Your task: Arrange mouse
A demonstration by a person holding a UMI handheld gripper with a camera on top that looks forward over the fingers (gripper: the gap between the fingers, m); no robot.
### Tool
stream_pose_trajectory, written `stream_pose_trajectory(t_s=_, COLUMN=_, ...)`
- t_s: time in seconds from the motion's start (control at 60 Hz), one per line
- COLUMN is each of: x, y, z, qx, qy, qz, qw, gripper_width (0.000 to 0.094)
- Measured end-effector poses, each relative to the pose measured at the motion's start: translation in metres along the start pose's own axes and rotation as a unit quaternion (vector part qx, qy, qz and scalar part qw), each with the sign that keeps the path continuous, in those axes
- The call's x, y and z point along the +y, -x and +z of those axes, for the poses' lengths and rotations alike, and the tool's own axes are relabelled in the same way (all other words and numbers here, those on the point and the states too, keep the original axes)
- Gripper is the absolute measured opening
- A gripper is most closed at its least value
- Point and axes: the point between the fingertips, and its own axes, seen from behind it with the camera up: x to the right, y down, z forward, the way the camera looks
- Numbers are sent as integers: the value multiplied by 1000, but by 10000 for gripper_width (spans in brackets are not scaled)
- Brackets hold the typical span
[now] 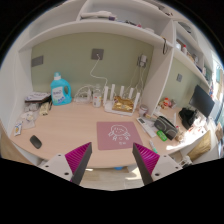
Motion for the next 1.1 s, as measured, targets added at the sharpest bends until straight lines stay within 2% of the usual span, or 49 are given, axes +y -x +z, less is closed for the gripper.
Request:
stream_pose_trajectory(t_s=0.217, x=26, y=19, z=-4, qx=28, qy=19, qz=5, qw=999, gripper_width=848)
stream_pose_trajectory(t_s=0.367, x=63, y=85, z=-8, qx=22, qy=30, qz=10, qw=999, gripper_width=846)
stream_pose_trajectory(t_s=0.533, x=102, y=206, z=-2, qx=-29, qy=43, qz=18, qw=998, gripper_width=844)
stream_pose_trajectory(t_s=0.767, x=115, y=356, z=50, qx=-107, qy=38, qz=-17, qw=993, gripper_width=843)
stream_pose_trajectory(t_s=1.0, x=112, y=420, z=117, qx=-123, qy=37, qz=-56, qw=990, gripper_width=843)
stream_pose_trajectory(t_s=1.1, x=95, y=436, z=136, qx=-141, qy=31, qz=-64, qw=987, gripper_width=847)
